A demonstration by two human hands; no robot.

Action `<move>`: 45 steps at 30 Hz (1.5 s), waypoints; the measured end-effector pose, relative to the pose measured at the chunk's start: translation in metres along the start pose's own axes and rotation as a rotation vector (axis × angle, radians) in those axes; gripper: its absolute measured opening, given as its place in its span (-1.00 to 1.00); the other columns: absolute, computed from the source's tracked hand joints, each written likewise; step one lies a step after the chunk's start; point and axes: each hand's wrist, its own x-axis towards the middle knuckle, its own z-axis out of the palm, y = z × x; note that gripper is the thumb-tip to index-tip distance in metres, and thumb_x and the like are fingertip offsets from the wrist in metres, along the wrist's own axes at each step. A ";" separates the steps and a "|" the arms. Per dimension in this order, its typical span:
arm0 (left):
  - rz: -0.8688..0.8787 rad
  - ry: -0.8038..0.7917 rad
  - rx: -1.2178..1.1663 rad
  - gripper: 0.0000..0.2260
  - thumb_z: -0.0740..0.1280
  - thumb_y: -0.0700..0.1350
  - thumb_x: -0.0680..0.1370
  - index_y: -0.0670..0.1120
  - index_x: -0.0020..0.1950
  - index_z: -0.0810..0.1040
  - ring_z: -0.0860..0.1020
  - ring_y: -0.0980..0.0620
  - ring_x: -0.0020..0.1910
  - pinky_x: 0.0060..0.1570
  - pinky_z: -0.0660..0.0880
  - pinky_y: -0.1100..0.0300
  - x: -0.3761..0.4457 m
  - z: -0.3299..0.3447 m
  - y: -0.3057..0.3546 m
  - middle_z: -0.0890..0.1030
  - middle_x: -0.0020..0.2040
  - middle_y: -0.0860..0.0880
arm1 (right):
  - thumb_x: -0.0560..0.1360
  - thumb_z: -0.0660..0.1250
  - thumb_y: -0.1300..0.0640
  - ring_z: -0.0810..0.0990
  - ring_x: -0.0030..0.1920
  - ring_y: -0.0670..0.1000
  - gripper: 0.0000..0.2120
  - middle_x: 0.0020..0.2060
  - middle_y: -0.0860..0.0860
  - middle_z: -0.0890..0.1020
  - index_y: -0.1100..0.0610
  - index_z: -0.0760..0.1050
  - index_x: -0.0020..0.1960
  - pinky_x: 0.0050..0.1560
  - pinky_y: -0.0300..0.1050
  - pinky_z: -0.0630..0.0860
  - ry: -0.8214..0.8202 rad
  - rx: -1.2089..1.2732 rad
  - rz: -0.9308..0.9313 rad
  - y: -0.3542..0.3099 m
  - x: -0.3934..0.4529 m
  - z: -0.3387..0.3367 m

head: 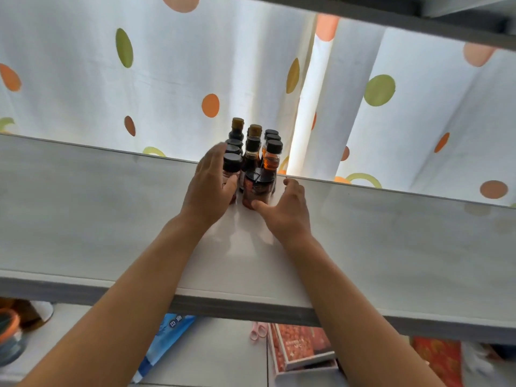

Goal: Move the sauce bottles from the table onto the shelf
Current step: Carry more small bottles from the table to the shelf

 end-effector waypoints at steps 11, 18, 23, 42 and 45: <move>0.066 -0.104 0.239 -0.39 0.32 -0.20 0.53 -0.11 0.54 0.18 0.03 -0.02 0.57 0.50 0.09 -0.13 -0.073 -0.044 0.057 0.18 0.57 -0.06 | 0.58 0.31 -0.09 -0.07 0.62 0.05 -0.28 0.62 0.05 0.05 0.09 0.07 0.60 0.61 0.04 -0.07 -0.015 -0.313 -0.335 -0.011 -0.068 -0.030; 0.010 -0.016 0.422 -0.39 0.39 -0.21 0.48 -0.17 0.50 0.28 0.14 -0.07 0.53 0.44 0.16 -0.10 -0.172 -0.084 0.112 0.27 0.52 -0.11 | 0.58 0.26 -0.09 -0.07 0.62 0.06 -0.32 0.61 0.09 0.07 0.15 0.13 0.60 0.60 0.07 -0.08 -0.033 -0.246 -0.635 0.000 -0.139 -0.052; -0.128 -0.036 0.517 -0.43 0.26 -0.16 0.50 -0.19 0.51 0.26 0.18 -0.08 0.53 0.45 0.15 -0.08 -0.251 -0.097 0.154 0.27 0.52 -0.11 | 0.54 0.29 -0.07 0.02 0.60 0.13 -0.29 0.59 0.15 0.12 0.21 0.18 0.58 0.59 0.14 0.00 -0.056 -0.161 -0.775 0.027 -0.199 -0.054; -0.896 0.186 0.895 -0.41 0.15 -0.13 0.61 -0.13 0.58 -0.02 -0.10 -0.02 0.57 0.53 -0.03 -0.10 -0.569 -0.273 0.260 -0.01 0.60 -0.07 | 0.53 0.21 -0.12 -0.20 0.61 0.01 -0.21 0.62 0.08 -0.04 0.15 0.00 0.63 0.58 -0.01 -0.26 -0.620 0.051 -1.392 -0.042 -0.522 -0.033; -0.966 0.255 0.948 -0.40 0.21 -0.15 0.57 -0.17 0.57 0.06 -0.02 -0.06 0.57 0.50 0.07 -0.14 -0.627 -0.313 0.279 0.08 0.58 -0.10 | 0.53 0.22 -0.08 -0.14 0.61 0.01 -0.25 0.61 0.11 0.04 0.19 0.08 0.61 0.58 -0.02 -0.22 -0.667 0.119 -1.456 -0.066 -0.590 -0.031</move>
